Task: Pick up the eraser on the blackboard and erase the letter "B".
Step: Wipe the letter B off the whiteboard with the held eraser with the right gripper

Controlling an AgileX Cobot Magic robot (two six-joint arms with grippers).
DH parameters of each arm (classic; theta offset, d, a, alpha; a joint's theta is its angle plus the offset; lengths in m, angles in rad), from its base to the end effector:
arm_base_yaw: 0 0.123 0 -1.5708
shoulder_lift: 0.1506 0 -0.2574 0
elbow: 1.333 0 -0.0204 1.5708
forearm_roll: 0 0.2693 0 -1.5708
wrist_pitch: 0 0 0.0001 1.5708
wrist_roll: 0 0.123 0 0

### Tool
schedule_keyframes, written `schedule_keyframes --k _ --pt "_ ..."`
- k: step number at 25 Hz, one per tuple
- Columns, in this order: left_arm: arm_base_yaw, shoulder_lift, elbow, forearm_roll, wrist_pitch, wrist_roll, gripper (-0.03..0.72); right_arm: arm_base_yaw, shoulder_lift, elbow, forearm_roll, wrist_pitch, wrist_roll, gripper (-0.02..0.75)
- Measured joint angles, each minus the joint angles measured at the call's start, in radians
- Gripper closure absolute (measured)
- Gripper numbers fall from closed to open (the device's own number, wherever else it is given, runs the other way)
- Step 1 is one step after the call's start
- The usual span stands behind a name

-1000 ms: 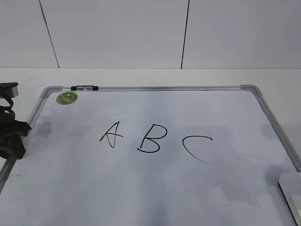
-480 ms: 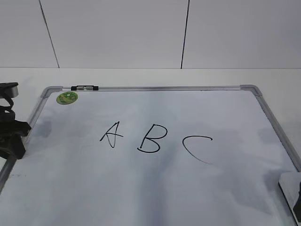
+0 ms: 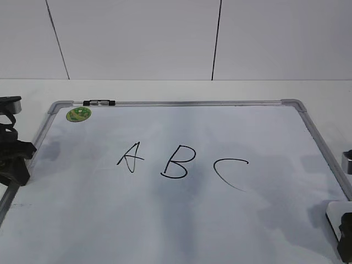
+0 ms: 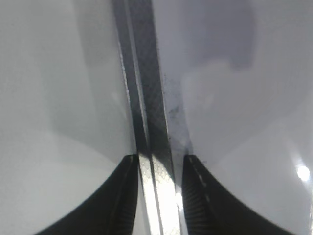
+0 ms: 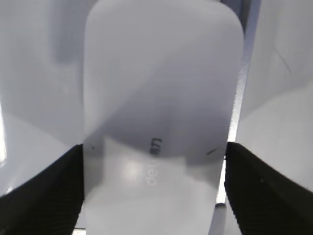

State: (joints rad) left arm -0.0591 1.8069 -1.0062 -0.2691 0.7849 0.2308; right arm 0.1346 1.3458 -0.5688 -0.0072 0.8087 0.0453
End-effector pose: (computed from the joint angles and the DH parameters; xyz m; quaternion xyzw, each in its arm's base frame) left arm 0.3229 -0.0423 0.0802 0.0526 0.9931 -0.0947 0.0441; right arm 0.2085 0.0276 0.1014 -0.0470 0.9982 0.0006 0.0362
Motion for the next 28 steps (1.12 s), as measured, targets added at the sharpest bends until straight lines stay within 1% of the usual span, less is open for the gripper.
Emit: schedule_keyframes --k 2,6,10,17,24,28 --pt "0.000 0.000 0.000 0.000 0.000 0.000 0.457 0.000 0.000 0.000 0.000 -0.004 0.002 0.080" --pt "0.000 0.000 0.000 0.000 0.000 0.000 0.457 0.000 0.000 0.000 0.000 -0.008 0.018 0.160" --pt "0.000 0.000 0.000 -0.002 0.000 0.000 0.457 0.000 0.000 0.000 0.000 -0.010 0.023 0.183" --pt "0.000 0.000 0.000 -0.002 0.002 0.000 0.457 0.000 0.002 -0.006 0.000 0.005 0.025 0.193" --pt "0.000 0.000 0.000 -0.004 0.002 0.000 0.457 0.000 0.006 -0.077 0.000 0.106 0.025 0.193" --pt "0.000 0.000 0.000 -0.004 0.002 0.000 0.456 0.000 0.006 -0.121 0.007 0.136 0.025 0.193"
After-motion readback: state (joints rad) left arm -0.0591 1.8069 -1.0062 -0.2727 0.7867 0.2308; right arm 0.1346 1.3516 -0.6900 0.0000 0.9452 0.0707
